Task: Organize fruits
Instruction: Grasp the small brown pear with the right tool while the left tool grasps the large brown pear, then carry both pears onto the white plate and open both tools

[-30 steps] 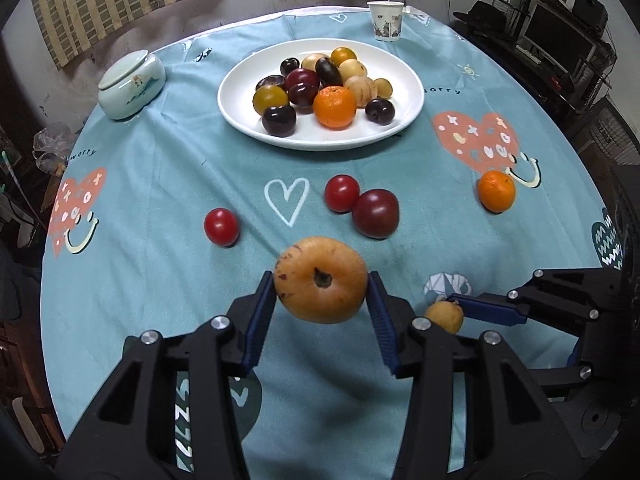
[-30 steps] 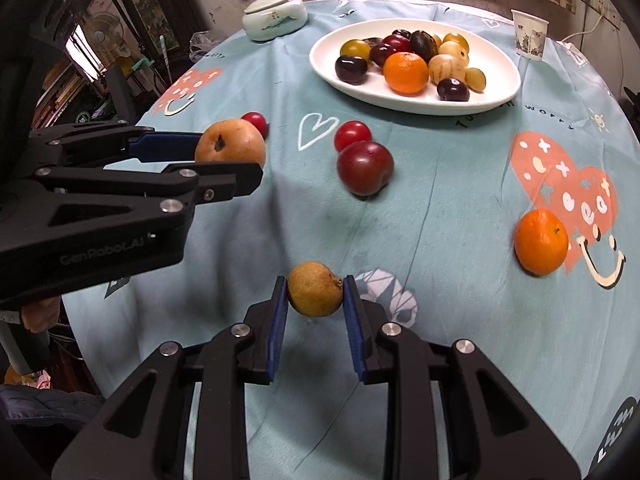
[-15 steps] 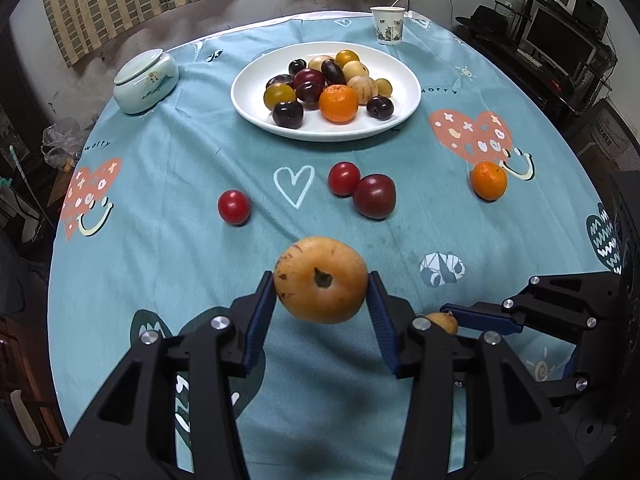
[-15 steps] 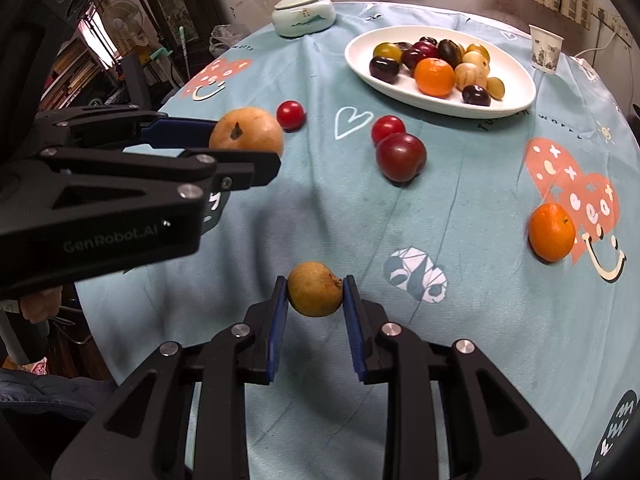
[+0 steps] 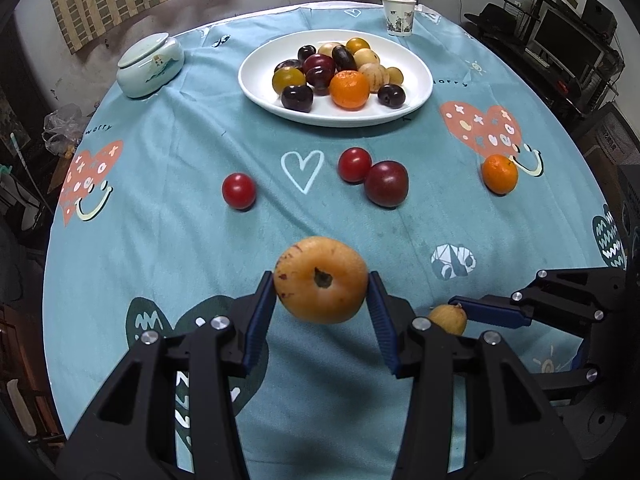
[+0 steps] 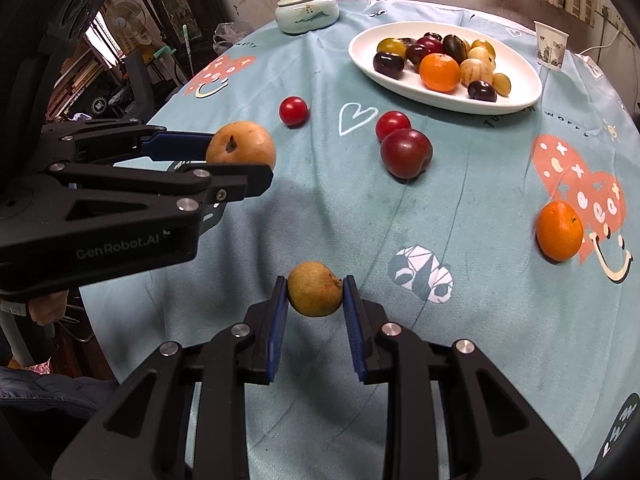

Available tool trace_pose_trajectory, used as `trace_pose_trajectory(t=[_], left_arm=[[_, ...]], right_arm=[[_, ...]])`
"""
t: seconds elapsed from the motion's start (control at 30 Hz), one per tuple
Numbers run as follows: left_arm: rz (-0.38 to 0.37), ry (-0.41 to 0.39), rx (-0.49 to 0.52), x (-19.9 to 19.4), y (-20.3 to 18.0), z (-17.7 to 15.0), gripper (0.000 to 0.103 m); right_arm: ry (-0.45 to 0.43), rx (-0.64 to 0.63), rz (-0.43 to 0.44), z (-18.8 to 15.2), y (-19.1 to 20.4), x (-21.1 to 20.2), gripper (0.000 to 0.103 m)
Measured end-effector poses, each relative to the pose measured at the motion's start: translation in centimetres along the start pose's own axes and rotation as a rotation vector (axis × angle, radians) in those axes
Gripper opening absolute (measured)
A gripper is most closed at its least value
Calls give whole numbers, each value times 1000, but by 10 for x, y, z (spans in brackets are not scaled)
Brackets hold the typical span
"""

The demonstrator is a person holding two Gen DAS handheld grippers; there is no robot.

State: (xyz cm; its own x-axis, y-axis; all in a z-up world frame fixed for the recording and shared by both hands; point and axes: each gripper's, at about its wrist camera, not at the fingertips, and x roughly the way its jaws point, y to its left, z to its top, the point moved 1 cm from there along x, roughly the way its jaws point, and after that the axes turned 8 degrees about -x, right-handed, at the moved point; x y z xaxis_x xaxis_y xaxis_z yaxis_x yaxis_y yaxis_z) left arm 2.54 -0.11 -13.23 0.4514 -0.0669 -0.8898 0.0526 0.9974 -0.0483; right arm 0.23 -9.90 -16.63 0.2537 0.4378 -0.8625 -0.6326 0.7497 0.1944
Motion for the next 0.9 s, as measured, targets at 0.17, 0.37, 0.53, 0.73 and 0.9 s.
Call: trace_pose_trajectory(t=[0.17,0.37,0.53,0.73,0.9], left_arm=[[-9,0,8,4,-4,8,47],[-23,4,25,11,-11,20,47],[-29,8,29,18,-13,31,47],[-36,13,29,26,-13,45,47],[-31,-16,30,27,-12,69,47]], right_arm=[[2,13,6,1,-5,2,28],[11,30,19,3,-14,6,28],[5,45,34,8,-20,6,28],[-14,67,33,17,-31,3,28],[-71,74,-4,40,-52,-15,28]])
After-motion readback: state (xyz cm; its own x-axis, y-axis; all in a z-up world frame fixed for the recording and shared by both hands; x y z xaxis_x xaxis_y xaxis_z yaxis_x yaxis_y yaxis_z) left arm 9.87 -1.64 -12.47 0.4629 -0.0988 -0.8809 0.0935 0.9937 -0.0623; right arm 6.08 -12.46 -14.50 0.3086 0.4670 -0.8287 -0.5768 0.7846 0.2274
